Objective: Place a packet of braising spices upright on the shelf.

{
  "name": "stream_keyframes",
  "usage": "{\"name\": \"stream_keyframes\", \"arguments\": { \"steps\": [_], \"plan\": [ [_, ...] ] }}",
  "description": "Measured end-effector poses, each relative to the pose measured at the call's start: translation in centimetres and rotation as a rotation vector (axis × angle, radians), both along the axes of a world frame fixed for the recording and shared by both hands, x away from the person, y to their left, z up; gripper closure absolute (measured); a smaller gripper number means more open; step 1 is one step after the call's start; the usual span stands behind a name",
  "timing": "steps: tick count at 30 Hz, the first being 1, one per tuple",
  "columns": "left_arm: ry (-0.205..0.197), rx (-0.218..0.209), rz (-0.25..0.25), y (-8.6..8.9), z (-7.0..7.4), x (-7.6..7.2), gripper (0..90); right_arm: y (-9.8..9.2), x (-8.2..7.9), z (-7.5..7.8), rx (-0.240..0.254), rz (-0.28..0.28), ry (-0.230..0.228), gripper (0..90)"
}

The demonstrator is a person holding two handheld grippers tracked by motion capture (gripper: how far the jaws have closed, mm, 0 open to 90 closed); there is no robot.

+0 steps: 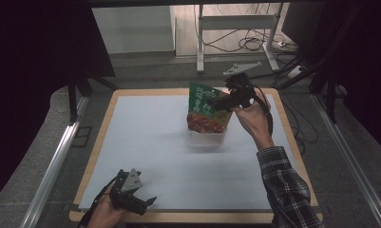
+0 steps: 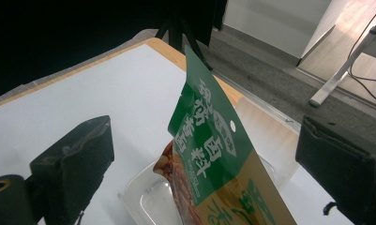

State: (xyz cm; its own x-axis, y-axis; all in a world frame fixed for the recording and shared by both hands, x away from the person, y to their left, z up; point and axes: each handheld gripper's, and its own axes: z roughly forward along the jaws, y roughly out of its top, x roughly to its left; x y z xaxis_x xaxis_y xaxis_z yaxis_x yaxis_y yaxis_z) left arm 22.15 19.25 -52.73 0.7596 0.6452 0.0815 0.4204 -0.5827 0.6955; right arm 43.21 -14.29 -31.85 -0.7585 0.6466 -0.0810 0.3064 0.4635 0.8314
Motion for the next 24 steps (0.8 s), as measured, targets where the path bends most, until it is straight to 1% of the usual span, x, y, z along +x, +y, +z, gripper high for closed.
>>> {"name": "stream_keyframes", "arguments": {
  "steps": [4,8,11,13,15,24],
  "plan": [
    [-0.003,-0.005,0.002,0.0,0.0,0.0,0.0,-0.5,-0.3,0.1,-0.001,-0.014,-0.013,0.3],
    [-0.004,-0.005,0.003,0.1,0.1,0.0,0.0,-1.2,-0.7,0.0,-0.003,-0.018,-0.021,0.0],
    [-0.003,-0.005,0.003,0.0,0.0,0.0,0.0,-1.8,-1.0,0.0,-0.004,-0.021,-0.042,0.0],
    [-0.004,-0.005,0.003,0.0,0.0,0.0,0.0,-2.1,-1.1,-0.1,-0.002,-0.026,-0.042,0.0],
    [-0.004,-0.005,0.003,0.0,0.0,0.0,0.0,-2.5,-1.2,-0.2,0.005,-0.032,-0.031,0.0],
    [-0.001,0.002,0.002,0.0,0.0,0.0,0.0,-4.0,-1.5,-0.9,0.008,-0.050,-0.016,0.0]
  ]
}}
